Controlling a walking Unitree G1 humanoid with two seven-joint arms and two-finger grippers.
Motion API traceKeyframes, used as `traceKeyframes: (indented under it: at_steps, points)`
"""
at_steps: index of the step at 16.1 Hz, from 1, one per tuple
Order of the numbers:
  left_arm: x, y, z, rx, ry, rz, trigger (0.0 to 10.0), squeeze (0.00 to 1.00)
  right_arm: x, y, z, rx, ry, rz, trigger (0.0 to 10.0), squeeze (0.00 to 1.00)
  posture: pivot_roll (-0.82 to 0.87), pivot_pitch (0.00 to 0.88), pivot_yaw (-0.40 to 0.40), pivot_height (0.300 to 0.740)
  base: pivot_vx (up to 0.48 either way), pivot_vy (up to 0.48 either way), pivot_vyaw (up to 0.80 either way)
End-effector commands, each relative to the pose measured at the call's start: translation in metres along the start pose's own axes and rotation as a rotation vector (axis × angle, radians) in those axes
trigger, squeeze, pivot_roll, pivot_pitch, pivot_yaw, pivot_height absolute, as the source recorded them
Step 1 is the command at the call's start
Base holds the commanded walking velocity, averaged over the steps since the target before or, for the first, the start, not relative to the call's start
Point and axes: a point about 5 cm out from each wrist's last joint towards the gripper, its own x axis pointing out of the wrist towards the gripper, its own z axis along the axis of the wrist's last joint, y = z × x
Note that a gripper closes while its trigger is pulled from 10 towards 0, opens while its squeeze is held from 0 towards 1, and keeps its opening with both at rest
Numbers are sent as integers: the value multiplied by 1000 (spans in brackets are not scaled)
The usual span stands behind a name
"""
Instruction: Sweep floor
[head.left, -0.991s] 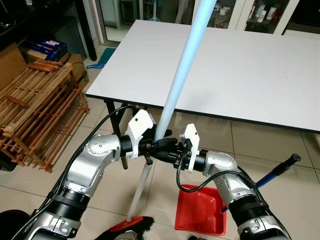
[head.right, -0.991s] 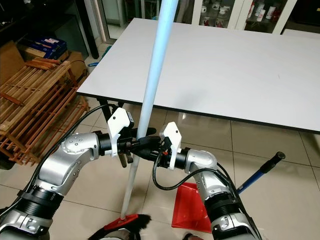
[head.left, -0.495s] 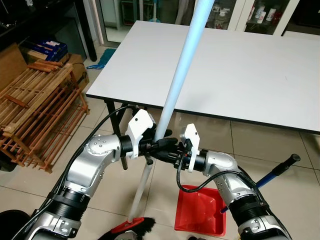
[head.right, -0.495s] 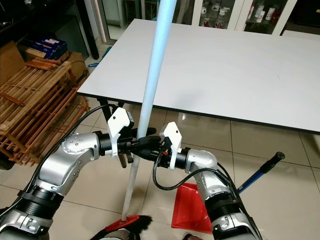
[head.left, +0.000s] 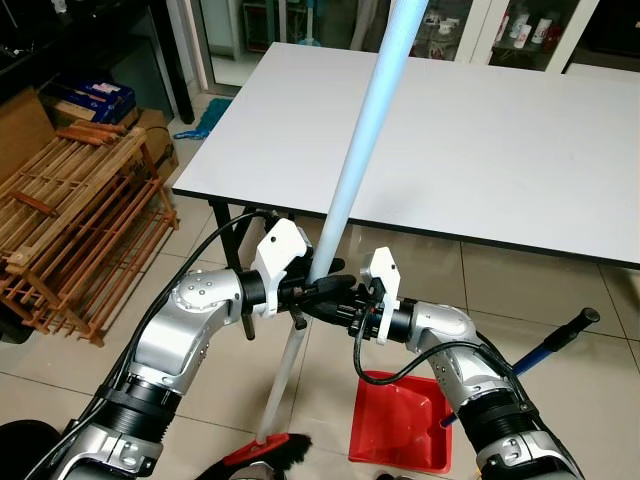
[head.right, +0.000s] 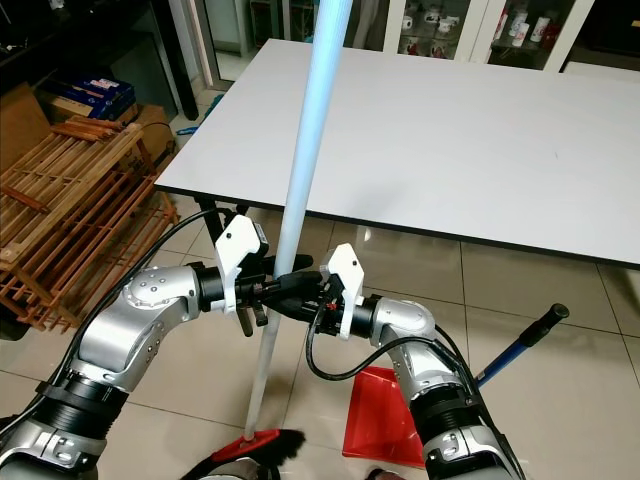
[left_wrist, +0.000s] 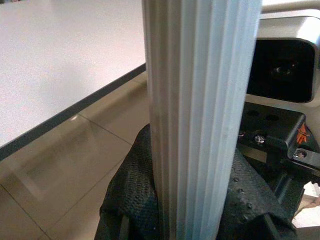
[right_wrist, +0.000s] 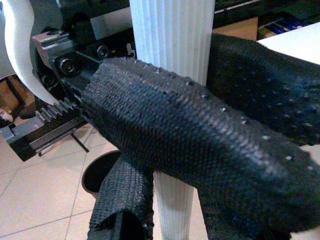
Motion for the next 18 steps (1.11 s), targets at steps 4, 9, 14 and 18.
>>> traceKeyframes:
  at_steps: [4,9,14,18]
  points:
    - [-2,6,2,5,-21,52,6588,0,4,3,1,-14,4,30,10000,0,69,32,-7,740,0,0,0]
    - [-1,13,1,52,-34,123,10000,0,3,3,0,-17,6,27,10000,0,69,40,-11,740,0,0,0]
    - [1,10,2,78,-5,114,10000,0,3,2,3,-15,-10,20,10000,1000,70,47,-16,740,0,0,0]
    - [2,9,4,77,-15,113,10000,0,3,2,2,-15,-3,28,10000,1000,71,50,-19,740,0,0,0]
